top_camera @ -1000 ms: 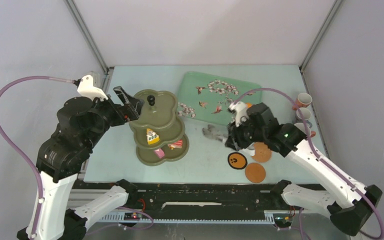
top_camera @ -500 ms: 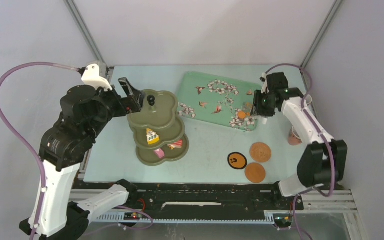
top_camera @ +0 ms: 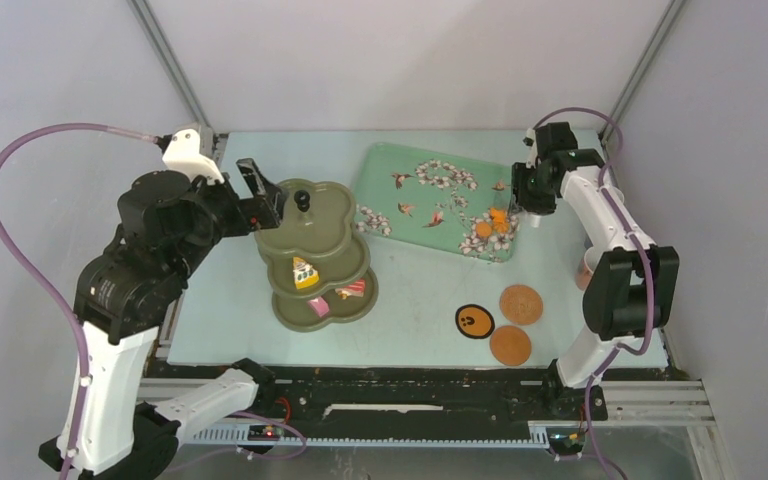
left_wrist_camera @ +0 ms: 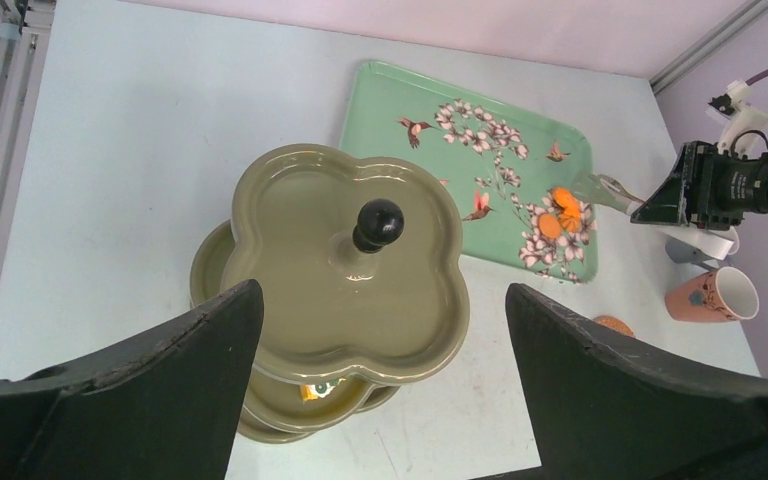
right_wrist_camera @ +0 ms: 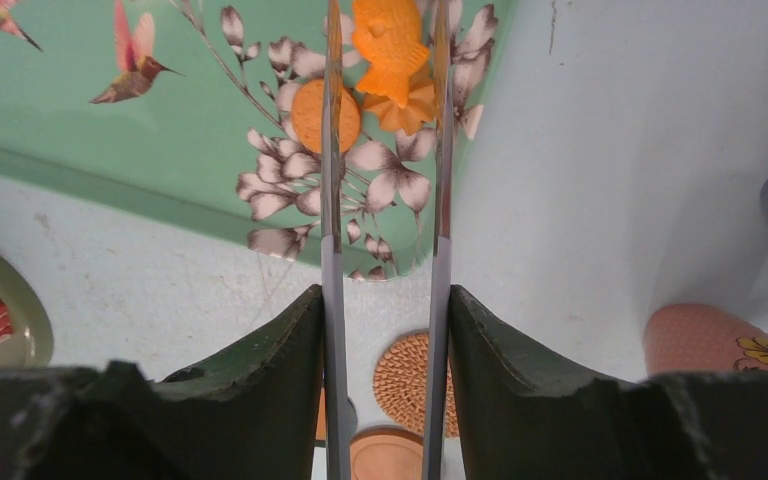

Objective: Serve the afternoon tea

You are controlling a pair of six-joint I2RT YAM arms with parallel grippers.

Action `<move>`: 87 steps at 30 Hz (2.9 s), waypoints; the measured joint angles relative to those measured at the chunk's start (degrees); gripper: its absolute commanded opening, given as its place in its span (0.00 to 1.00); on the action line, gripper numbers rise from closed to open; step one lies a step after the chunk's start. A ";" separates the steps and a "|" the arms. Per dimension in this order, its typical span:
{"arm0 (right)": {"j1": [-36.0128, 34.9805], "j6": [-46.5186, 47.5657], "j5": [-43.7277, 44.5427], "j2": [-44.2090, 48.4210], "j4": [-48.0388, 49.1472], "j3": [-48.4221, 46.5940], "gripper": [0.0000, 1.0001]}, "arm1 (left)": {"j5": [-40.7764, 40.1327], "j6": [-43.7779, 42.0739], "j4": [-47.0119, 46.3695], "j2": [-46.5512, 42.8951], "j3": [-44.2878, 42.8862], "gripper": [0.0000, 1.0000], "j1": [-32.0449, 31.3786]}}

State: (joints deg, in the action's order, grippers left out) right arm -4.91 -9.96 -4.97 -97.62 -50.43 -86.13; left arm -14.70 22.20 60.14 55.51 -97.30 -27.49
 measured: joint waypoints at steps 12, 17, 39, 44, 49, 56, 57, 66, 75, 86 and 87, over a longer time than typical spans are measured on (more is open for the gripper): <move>0.07 3.15 -0.90 -3.02 -0.39 -0.09 0.49 | 0.13 -1.55 0.59 0.76 -0.81 0.98 0.35; 0.07 3.56 -1.27 -3.72 -0.35 -0.09 0.49 | 0.39 -1.77 0.61 1.09 -0.81 0.98 0.52; -3.28 4.66 2.84 -7.80 -0.22 -1.81 0.07 | 1.60 -1.77 0.66 1.33 -1.01 0.98 1.05; -3.08 4.31 1.62 -6.93 -0.20 -2.21 0.00 | 1.84 -1.75 0.61 1.49 -1.75 0.98 1.11; -0.35 1.09 -6.69 -2.25 2.91 1.09 0.00 | 1.86 -1.40 0.61 0.92 -1.77 0.98 1.22; 3.06 -9.88 -23.69 4.33 12.81 11.45 0.00 | 1.88 0.50 0.44 -2.56 0.50 0.98 1.27; 2.32 -12.85 -26.91 5.03 15.65 13.20 0.00 | 1.88 0.90 0.37 -3.21 1.07 0.98 1.27; -14.38 -32.00 -35.78 14.27 39.87 18.69 0.00 | 1.88 4.81 -1.55 -7.13 5.01 0.98 1.27; -27.06 -30.01 -32.50 18.38 44.52 11.74 0.00 | 2.03 7.65 -2.62 -8.44 6.62 0.98 1.27; -40.06 -13.25 -13.88 9.88 23.71 -7.02 0.01 | 1.75 8.37 -2.51 -10.16 6.56 0.98 1.27; -41.03 -12.07 -12.07 9.53 22.27 -7.74 0.02 | 1.73 8.37 -2.47 -10.21 6.56 0.98 1.27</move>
State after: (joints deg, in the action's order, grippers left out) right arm -45.93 -22.02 -17.04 -88.09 -28.16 -93.86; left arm -12.97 30.57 57.67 45.30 -90.74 -26.22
